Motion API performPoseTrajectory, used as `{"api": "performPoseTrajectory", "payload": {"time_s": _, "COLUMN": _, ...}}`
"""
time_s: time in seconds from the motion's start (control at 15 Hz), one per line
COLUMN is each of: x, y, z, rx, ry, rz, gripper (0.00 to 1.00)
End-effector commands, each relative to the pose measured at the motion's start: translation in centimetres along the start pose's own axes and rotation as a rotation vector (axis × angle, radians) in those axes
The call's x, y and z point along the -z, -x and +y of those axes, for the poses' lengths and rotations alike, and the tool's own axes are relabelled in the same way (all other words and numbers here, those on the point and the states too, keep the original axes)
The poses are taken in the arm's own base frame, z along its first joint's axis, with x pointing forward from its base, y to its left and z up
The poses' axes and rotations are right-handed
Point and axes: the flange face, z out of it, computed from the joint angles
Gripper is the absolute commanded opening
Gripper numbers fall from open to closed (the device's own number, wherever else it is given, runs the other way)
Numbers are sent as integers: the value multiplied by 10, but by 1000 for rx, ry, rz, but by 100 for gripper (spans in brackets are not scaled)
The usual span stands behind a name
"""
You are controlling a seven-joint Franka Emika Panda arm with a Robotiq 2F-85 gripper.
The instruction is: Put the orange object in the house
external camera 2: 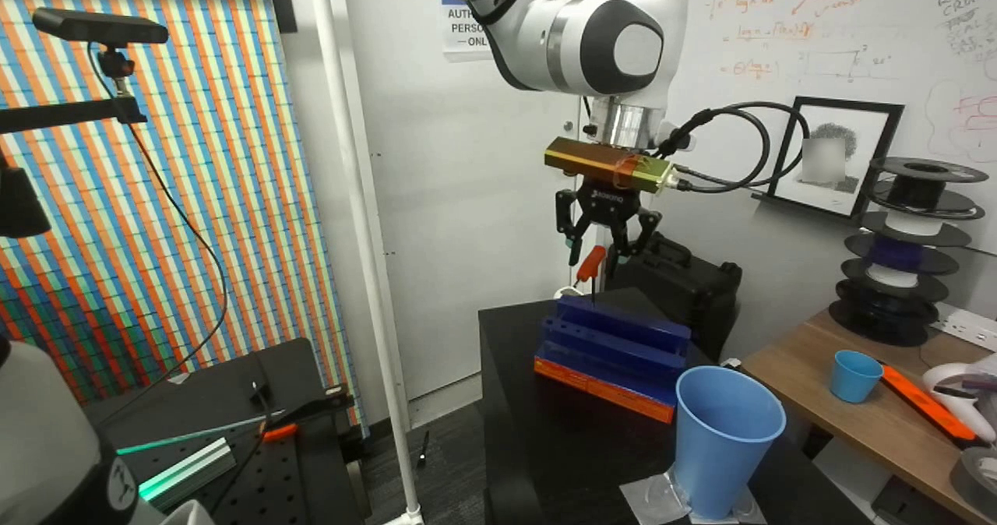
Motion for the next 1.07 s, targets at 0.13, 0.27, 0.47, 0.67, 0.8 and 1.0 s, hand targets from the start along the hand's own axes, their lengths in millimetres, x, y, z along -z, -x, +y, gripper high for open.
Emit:
{"api": "performPoseTrajectory", "payload": {"time_s": 0.13, "x": 20, "y": -6, "z": 4, "rx": -6, "ry": -1, "rz": 40, "gripper": 11}}
{"api": "performPoseTrajectory", "payload": {"time_s": 0.27, "x": 29, "y": -5, "z": 9, "rx": -11, "ry": 3, "rz": 57, "gripper": 6}}
{"api": "performPoseTrajectory", "payload": {"time_s": 0.47, "x": 45, "y": -2, "z": 14, "rx": -29, "ry": -19, "rz": 81, "gripper": 12}}
{"api": "performPoseTrajectory", "payload": {"time_s": 0.67, "x": 73, "y": 6, "z": 10, "rx": -41, "ry": -36, "rz": 102, "gripper": 12}}
{"api": "performPoseTrajectory", "payload": {"time_s": 0.8, "x": 98, "y": 15, "z": -1, "rx": -51, "ry": -59, "rz": 117, "gripper": 12}}
{"api": "performPoseTrajectory", "payload": {"time_s": 1.0, "x": 138, "y": 34, "z": -21, "rx": -46, "ry": -93, "rz": 119, "gripper": 12}}
